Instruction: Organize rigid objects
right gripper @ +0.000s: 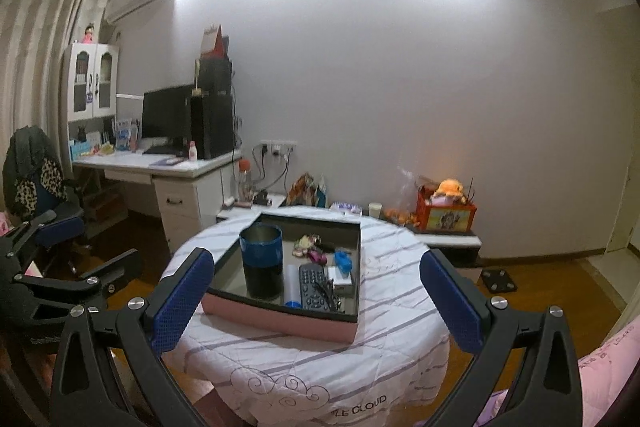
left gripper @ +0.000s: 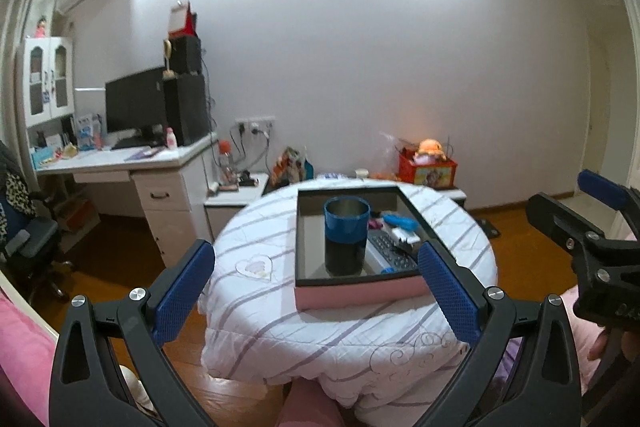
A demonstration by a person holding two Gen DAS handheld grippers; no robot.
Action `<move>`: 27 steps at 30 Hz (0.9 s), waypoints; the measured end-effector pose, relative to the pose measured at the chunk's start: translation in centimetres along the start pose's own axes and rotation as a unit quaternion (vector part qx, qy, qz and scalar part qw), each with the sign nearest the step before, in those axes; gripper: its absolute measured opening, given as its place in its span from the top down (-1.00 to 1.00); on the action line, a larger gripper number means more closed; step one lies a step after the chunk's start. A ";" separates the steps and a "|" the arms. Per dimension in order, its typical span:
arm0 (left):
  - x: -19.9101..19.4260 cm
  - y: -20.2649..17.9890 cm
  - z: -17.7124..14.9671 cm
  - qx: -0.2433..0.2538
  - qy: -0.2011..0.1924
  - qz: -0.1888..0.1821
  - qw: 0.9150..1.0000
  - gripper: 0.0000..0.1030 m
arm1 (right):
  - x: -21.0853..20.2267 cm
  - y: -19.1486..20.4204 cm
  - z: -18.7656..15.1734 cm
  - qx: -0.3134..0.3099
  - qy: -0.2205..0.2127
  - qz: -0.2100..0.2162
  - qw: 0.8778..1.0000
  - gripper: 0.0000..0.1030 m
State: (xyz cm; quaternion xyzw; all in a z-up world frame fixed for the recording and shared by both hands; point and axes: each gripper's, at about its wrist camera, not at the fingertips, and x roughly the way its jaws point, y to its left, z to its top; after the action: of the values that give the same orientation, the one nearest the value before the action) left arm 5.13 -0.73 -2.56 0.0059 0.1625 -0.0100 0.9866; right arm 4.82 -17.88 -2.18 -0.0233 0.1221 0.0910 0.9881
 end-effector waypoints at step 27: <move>-1.1 -0.3 0.0 -0.010 -0.032 -0.010 0.999 -1.00 | -2.1 -0.1 -0.6 0.025 -0.041 -0.023 0.999 -1.00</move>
State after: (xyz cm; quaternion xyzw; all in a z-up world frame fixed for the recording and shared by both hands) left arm 4.07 -0.99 -2.18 -0.0062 0.1308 -0.0183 0.9912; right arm 2.71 -18.43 -2.29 0.0029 0.0829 0.0664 0.9943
